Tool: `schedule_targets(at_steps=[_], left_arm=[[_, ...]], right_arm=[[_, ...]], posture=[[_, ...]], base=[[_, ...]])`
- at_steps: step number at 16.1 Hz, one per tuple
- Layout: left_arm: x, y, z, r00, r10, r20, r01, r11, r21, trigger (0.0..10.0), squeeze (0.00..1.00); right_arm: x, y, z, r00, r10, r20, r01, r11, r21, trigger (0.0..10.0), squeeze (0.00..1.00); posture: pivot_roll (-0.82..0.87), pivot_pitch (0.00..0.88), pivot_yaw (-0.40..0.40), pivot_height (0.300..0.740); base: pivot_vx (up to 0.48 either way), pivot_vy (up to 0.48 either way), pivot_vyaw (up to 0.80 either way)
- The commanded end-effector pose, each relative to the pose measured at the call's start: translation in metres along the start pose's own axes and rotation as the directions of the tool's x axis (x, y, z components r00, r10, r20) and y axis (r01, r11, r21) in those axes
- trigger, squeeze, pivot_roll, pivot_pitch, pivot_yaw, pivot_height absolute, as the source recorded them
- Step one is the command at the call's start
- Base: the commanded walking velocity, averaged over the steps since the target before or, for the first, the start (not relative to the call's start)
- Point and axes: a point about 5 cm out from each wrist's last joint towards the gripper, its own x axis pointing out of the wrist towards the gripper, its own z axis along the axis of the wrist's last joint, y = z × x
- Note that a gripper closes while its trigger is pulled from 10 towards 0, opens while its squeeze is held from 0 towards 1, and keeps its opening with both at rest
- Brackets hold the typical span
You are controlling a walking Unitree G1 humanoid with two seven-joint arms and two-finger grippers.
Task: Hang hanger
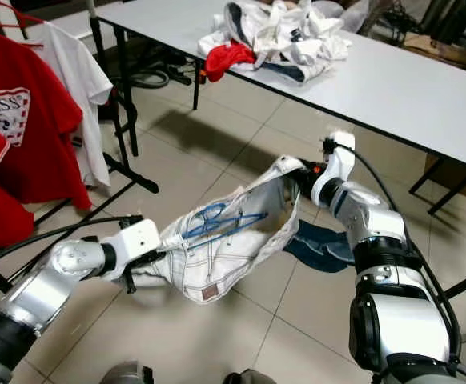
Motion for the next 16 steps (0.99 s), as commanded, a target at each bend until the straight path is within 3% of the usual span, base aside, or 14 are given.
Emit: schedule_targets(at_steps=[1, 3, 5, 6, 8, 11, 12, 13, 14, 16], left_arm=[[0.004, 0.002, -0.005, 0.999, 0.020, -0.042, -0.021, 1.000, -0.004, 0.0, 0.00], [0.005, 0.006, -0.005, 0.999, 0.048, -0.024, -0.049, 0.996, -0.069, 0.0, 0.00], [0.004, 0.017, 0.005, 0.984, 0.129, 0.125, -0.083, 0.944, -0.320, 0.0, 0.00], [0.000, 0.022, 0.005, 0.976, 0.155, 0.151, -0.090, 0.924, -0.373, 0.0, 0.00], [-0.006, 0.028, 0.000, 0.965, 0.195, 0.176, -0.101, 0.892, -0.440, 0.0, 0.00], [-0.013, 0.042, 0.005, 0.930, 0.281, 0.239, -0.102, 0.818, -0.566, 0.0, 0.00], [-0.017, 0.049, 0.013, 0.906, 0.308, 0.291, -0.070, 0.786, -0.614, 0.0, 0.00], [-0.018, 0.051, 0.017, 0.896, 0.316, 0.312, -0.055, 0.776, -0.628, 0.0, 0.00], [-0.025, 0.059, 0.029, 0.859, 0.337, 0.385, 0.008, 0.744, -0.668, 0.0, 0.00], [-0.030, 0.064, 0.037, 0.838, 0.334, 0.432, 0.060, 0.731, -0.680, 0.0, 0.00]], right_arm=[[-0.007, -0.005, 0.020, 0.998, -0.016, 0.063, 0.018, 0.999, -0.030, 0.0, 0.00], [-0.009, -0.005, 0.023, 0.998, -0.017, 0.068, 0.019, 0.999, -0.037, 0.0, 0.00], [-0.011, -0.006, 0.026, 0.997, -0.017, 0.071, 0.021, 0.998, -0.056, 0.0, 0.00], [-0.012, -0.006, 0.025, 0.998, -0.021, 0.066, 0.025, 0.997, -0.066, 0.0, 0.00], [-0.013, -0.007, 0.024, 0.998, -0.025, 0.060, 0.029, 0.996, -0.078, 0.0, 0.00], [-0.013, -0.002, 0.022, 0.998, -0.018, 0.055, 0.024, 0.993, -0.118, 0.0, 0.00], [-0.013, 0.001, 0.022, 0.998, -0.010, 0.055, 0.018, 0.989, -0.146, 0.0, 0.00], [-0.014, 0.002, 0.022, 0.998, -0.008, 0.055, 0.016, 0.987, -0.162, 0.0, 0.00], [-0.016, 0.005, 0.023, 0.998, -0.008, 0.069, 0.022, 0.979, -0.204, 0.0, 0.00], [-0.019, 0.008, 0.022, 0.996, -0.015, 0.085, 0.036, 0.969, -0.245, 0.0, 0.00]], posture=[[0.08, 0.020, -0.100, 0.740], [0.08, 0.015, -0.099, 0.740], [0.08, 0.008, -0.098, 0.740], [0.08, 0.007, -0.099, 0.740], [0.08, 0.005, -0.100, 0.740], [0.09, 0.008, -0.104, 0.740], [0.09, 0.014, -0.107, 0.740], [0.09, 0.014, -0.107, 0.740], [0.09, 0.016, -0.105, 0.740], [0.09, 0.018, -0.106, 0.740]], base=[[0.000, 0.000, 0.00], [0.000, 0.000, 0.00], [0.000, 0.000, 0.00], [0.000, 0.000, 0.00], [0.000, 0.000, 0.00], [0.000, 0.000, 0.00], [0.000, 0.000, 0.00], [0.000, 0.000, 0.00], [0.000, 0.000, 0.00], [0.000, 0.000, 0.00]])
